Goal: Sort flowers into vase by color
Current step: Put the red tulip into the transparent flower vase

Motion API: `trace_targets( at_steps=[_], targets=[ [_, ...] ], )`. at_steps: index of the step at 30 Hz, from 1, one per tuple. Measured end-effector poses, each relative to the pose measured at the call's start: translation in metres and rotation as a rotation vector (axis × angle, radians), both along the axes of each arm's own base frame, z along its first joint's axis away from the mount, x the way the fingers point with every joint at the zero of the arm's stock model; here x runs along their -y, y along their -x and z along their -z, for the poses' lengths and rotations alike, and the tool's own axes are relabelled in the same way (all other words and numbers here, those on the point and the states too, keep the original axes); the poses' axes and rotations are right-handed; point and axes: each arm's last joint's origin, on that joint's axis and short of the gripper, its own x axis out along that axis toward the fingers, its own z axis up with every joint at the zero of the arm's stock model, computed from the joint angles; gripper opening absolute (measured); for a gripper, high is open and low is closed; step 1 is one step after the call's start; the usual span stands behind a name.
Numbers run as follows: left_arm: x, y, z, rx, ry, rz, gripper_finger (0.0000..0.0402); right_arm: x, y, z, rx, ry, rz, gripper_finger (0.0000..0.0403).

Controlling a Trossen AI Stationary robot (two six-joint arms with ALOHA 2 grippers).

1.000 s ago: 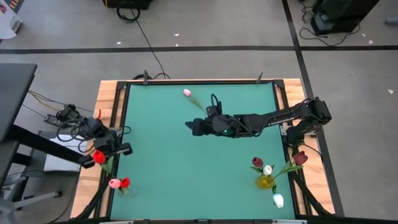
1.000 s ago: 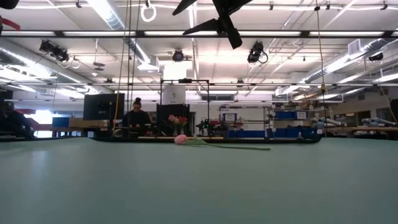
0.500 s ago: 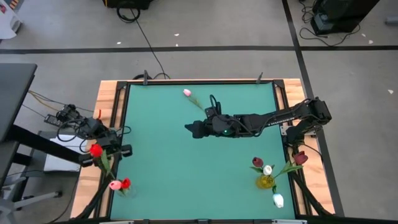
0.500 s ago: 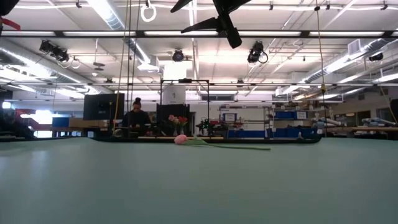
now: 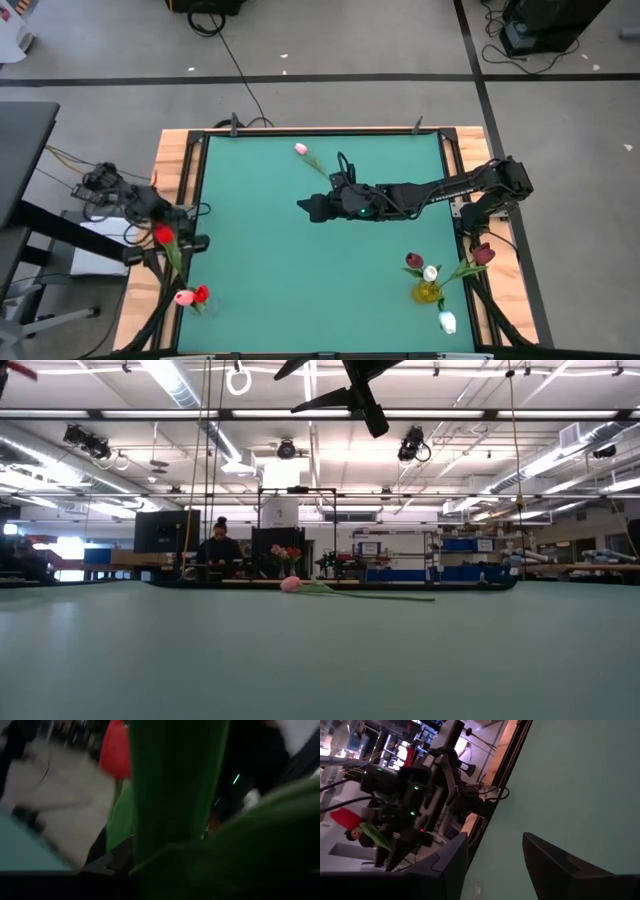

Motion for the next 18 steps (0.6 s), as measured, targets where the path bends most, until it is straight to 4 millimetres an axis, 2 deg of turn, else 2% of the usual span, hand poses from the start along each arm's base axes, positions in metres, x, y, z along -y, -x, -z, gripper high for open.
trace_targets(
  at_steps=[6,13,18],
  targets=[
    [-0.002,0.000,-0.015,-0.177,-0.309,-0.034,0.0211,0.005,0.000,0.000,-0.009,0.034,-0.002,0.0197],
    [0.005,-0.012,-0.039,-0.243,-0.365,-0.044,0.0211,0.016,-0.002,0.000,-0.019,0.070,-0.029,0.0197],
    [0.001,-0.007,-0.061,-0.269,-0.447,-0.061,0.0211,0.022,-0.002,0.000,-0.027,0.100,-0.042,0.0197]
  ],
)
